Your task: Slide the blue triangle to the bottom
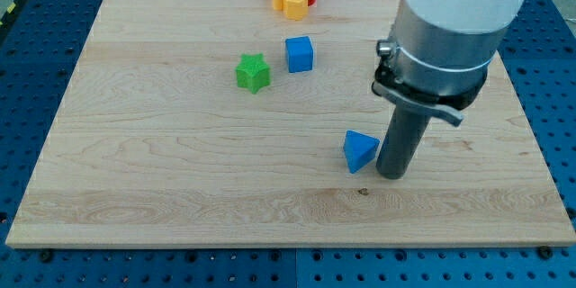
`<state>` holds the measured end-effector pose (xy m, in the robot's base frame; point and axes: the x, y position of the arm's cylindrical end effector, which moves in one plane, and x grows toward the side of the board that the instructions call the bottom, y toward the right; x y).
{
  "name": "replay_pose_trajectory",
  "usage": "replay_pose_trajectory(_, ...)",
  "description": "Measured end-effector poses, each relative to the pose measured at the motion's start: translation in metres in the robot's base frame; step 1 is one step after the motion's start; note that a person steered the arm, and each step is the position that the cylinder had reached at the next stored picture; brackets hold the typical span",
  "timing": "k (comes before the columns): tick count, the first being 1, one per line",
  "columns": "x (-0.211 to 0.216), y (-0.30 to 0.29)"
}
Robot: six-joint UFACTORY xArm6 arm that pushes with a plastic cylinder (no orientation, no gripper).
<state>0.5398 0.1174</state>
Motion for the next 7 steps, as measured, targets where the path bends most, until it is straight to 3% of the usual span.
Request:
replay_pose_trajectory(4, -0.049, -0.037)
replay_pose_trajectory(7, -0.016, -0.069)
